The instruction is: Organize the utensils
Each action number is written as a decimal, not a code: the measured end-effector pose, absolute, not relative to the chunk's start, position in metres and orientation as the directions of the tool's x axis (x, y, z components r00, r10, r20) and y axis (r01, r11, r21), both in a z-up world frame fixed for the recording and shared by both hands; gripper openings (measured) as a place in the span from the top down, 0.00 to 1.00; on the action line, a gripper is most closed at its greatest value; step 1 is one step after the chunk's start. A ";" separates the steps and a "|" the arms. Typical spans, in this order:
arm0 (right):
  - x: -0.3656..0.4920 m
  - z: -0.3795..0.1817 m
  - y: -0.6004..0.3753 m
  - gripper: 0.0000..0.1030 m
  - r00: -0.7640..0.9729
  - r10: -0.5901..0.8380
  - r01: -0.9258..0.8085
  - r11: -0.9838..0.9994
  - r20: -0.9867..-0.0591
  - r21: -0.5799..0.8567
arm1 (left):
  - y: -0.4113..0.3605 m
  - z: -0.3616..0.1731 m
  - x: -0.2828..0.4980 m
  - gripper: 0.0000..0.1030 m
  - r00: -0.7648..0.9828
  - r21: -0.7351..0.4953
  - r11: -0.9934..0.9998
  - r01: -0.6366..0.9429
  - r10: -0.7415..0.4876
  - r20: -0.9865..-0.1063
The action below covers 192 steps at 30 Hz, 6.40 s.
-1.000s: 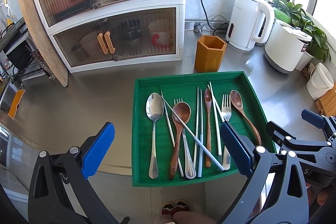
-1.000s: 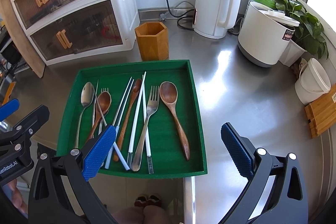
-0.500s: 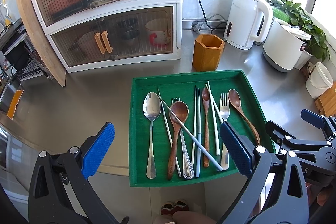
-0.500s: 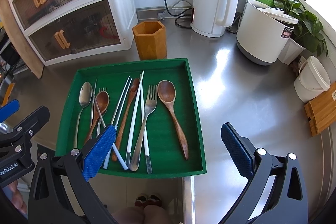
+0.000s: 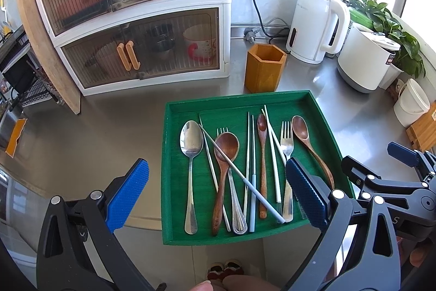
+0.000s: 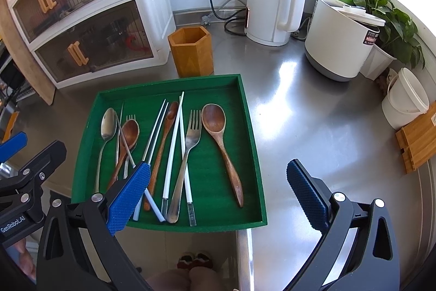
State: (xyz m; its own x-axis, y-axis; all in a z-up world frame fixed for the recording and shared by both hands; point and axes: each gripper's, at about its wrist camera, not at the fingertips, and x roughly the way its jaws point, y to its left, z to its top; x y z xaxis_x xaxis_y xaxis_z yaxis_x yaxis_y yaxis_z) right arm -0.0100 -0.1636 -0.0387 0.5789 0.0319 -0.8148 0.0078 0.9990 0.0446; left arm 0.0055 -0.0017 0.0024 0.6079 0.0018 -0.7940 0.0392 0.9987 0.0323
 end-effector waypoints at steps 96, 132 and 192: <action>0.121 -0.156 -0.154 0.91 0.084 0.178 -0.306 0.941 -0.980 0.145 | 0.018 -0.130 0.134 1.00 0.117 -0.226 0.974 0.019 -0.227 -0.967; 0.122 -0.123 -0.161 0.92 0.143 0.268 -0.289 0.932 -0.953 0.219 | 0.006 -0.108 0.128 0.96 0.215 -0.276 0.961 0.010 -0.272 -0.938; 0.219 -0.011 -0.161 0.91 0.767 0.439 -0.261 0.879 -0.468 0.399 | -0.044 0.007 0.210 0.96 0.757 -0.176 0.929 0.326 -0.368 -0.541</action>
State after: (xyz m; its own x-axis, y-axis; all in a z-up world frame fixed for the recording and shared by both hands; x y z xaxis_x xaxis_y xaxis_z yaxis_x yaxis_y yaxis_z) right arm 0.2187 -0.1612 -0.0114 0.7665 0.4394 -0.4683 -0.2606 0.8794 0.3986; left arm 0.2105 -0.0441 0.0073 0.7567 -0.3676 -0.5406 0.3255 0.9290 -0.1761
